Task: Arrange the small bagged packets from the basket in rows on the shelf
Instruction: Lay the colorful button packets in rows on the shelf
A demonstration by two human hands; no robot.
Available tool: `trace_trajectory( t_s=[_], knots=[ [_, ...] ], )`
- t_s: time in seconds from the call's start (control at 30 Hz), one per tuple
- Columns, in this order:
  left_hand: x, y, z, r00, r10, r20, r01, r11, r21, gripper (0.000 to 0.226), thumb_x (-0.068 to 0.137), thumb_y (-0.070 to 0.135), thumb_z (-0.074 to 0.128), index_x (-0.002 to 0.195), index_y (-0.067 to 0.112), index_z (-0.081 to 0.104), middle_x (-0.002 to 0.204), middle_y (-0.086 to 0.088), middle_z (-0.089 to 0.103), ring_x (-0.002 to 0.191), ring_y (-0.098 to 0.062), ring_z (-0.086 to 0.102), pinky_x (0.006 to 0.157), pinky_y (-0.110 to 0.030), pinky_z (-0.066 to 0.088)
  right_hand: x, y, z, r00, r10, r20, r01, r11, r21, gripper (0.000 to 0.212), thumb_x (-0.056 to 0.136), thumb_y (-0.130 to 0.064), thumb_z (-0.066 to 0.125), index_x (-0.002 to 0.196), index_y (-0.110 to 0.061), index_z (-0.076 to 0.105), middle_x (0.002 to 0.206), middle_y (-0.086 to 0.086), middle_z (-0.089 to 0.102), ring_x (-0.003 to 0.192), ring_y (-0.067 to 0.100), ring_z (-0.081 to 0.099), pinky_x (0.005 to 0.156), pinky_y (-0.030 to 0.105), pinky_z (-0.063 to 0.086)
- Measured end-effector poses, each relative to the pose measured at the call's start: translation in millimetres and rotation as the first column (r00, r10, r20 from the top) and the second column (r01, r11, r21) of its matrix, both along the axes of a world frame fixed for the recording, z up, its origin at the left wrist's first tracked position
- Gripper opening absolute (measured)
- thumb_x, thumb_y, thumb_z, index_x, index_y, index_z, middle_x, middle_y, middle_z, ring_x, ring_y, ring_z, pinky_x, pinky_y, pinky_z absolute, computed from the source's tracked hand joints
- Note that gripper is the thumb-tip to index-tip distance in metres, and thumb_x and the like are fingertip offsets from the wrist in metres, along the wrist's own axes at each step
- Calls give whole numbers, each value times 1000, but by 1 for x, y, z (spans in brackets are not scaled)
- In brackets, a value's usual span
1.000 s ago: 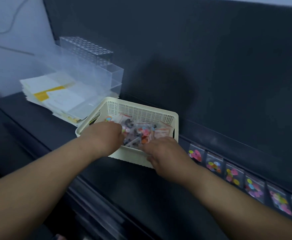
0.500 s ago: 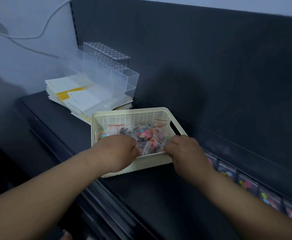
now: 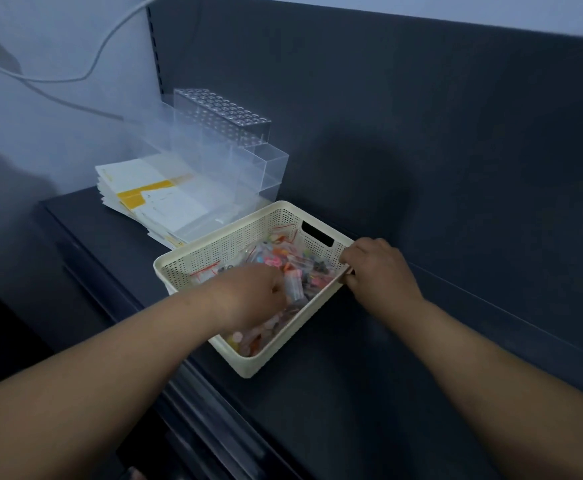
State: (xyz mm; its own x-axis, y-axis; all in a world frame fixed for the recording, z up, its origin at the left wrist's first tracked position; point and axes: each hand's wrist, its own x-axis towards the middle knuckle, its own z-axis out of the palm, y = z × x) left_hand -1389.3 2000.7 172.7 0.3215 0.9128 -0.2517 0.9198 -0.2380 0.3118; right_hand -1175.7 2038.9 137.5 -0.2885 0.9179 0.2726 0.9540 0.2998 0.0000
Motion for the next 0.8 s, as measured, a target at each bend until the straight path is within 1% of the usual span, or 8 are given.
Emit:
trace_trajectory(
  t_s=[0.07,0.17,0.27,0.37,0.5,0.67,0.73,0.8],
  knots=[
    [-7,14,2,999,37,6,-37,994,103,25,94,35,47,114,22,58,110,1,63,94,-17,60,83,-35,51,-7,1,11,1000,12,-14,-13,998,-56,40,79,-1,52,113,-17,63,117,2,57,106,25,48,88,31,34],
    [-17,40,0,998,54,21,-57,981,185,39,92,34,51,130,23,49,126,-1,57,109,-21,56,88,-32,45,-27,-3,33,971,25,-236,-47,995,-88,46,80,-1,50,122,-18,59,123,0,55,112,22,48,95,31,39],
    [-20,68,-5,999,10,31,-15,987,162,42,90,31,53,131,20,50,124,-4,59,98,-20,58,81,-29,45,-52,5,37,934,4,-357,-79,978,-195,39,87,-12,51,124,-23,58,123,-2,55,112,17,53,92,30,44],
    [-19,92,-13,999,-34,42,29,993,114,38,88,37,53,123,21,57,119,-4,62,100,-21,59,84,-30,47,-71,26,29,946,-96,-308,-17,939,-345,37,88,-29,60,124,-28,55,122,-4,54,108,15,55,79,24,42],
    [-16,113,-20,996,-87,-12,88,995,45,37,85,37,61,119,22,59,115,-2,63,99,-18,59,84,-27,46,-81,52,10,968,-191,-160,100,886,-453,44,79,-42,64,117,-25,51,117,1,56,102,22,57,73,30,42],
    [-6,122,-25,980,-170,-99,172,985,12,29,87,32,60,110,15,62,108,-6,64,94,-20,59,71,-25,41,-86,64,18,973,-230,26,209,825,-525,8,85,-23,58,94,-21,57,91,2,63,75,22,62,59,27,42],
    [-6,125,-25,984,-160,-77,161,987,7,26,88,29,58,108,13,63,107,-7,64,96,-22,60,73,-26,43,-84,66,21,969,-247,-20,197,819,-539,11,86,-12,54,89,-18,63,90,3,64,75,24,66,58,31,47],
    [-9,128,-23,988,-139,-60,140,990,-1,24,88,26,57,107,12,63,107,-8,63,97,-22,60,79,-28,47,-80,65,21,934,-300,-195,149,822,-550,18,84,-9,51,76,-20,61,85,2,64,69,24,66,60,34,52]
  ],
)
